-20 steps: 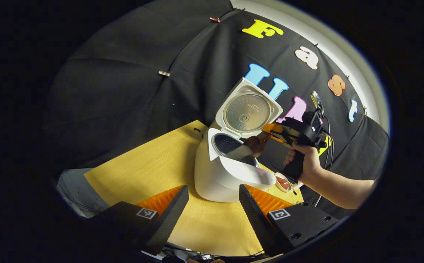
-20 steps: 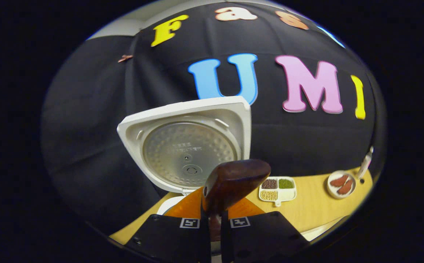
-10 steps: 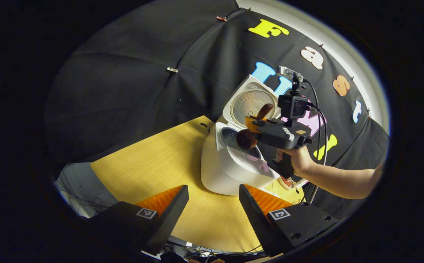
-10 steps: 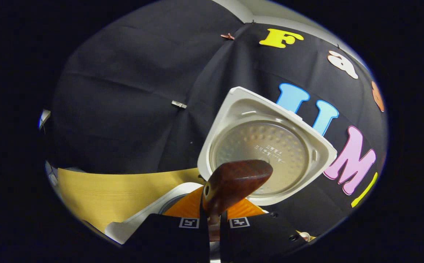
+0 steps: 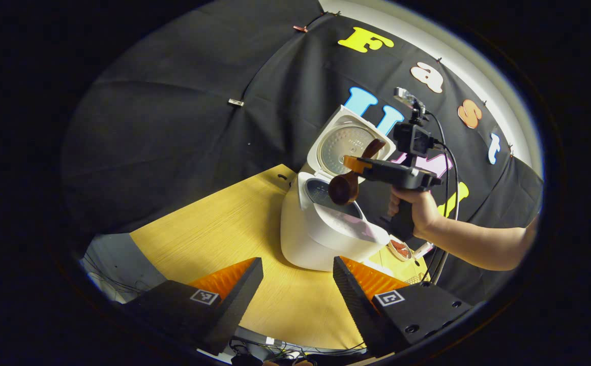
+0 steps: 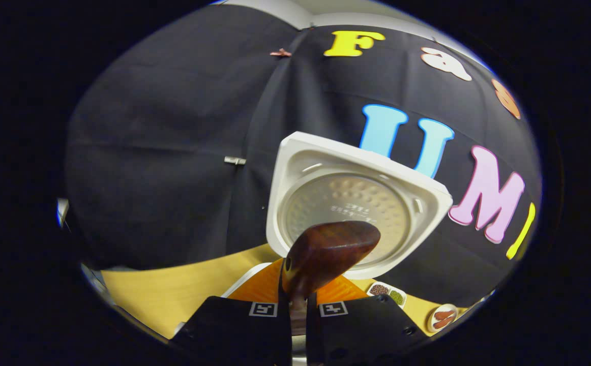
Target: Close the left gripper, press the button to open the rice cooker; take a wooden spoon from the chopstick holder with the right hand, scoop a spoonful of rice and pour it into the rice cooker, then put the wooden spoon back into the chopstick holder.
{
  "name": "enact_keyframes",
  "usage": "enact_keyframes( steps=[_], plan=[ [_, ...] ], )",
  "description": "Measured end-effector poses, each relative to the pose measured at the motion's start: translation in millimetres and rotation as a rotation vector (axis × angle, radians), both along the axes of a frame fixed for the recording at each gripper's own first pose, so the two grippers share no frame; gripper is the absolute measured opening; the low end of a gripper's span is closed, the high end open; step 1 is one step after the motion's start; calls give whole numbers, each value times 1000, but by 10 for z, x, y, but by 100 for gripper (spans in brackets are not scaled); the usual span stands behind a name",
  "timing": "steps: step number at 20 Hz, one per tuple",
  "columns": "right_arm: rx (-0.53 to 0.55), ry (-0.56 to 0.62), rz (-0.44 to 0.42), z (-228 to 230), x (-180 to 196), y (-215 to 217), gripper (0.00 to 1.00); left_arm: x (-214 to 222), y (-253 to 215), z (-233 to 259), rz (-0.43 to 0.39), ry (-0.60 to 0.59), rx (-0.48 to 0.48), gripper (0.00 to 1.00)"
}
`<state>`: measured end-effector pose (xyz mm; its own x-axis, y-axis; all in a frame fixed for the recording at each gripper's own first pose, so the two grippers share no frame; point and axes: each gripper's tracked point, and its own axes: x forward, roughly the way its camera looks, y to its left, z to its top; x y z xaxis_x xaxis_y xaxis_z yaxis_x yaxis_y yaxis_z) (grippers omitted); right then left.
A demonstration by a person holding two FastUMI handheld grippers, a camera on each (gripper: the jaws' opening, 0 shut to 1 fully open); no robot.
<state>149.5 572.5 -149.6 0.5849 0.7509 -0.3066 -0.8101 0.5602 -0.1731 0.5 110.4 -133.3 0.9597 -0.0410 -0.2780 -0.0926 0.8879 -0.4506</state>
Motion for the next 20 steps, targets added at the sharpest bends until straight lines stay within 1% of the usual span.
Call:
enact_keyframes(
  steps=[3,5,6,9,11,14,16,20],
  plan=[
    [128,83,-74,416,107,-363,15,46,-163,-17,-54,-3,16,96],
    [174,106,-132,625,211,-668,15,82,-312,-25,-98,-5,25,97],
    [187,115,-172,716,272,-882,15,107,-391,-34,-121,-8,28,96],
    [243,152,-273,957,387,-1472,15,167,-644,-56,-185,-3,45,96],
    [280,144,-342,1101,511,-1962,15,208,-853,-51,-246,10,51,96],
    [292,153,-474,1094,764,-2802,15,308,-1117,55,-309,-3,81,96],
    [299,152,-561,1082,911,-3387,15,396,-1296,46,-333,-5,98,95],
    [300,174,-688,936,1145,-4369,15,628,-1638,91,-328,-1,121,95]
  ],
)
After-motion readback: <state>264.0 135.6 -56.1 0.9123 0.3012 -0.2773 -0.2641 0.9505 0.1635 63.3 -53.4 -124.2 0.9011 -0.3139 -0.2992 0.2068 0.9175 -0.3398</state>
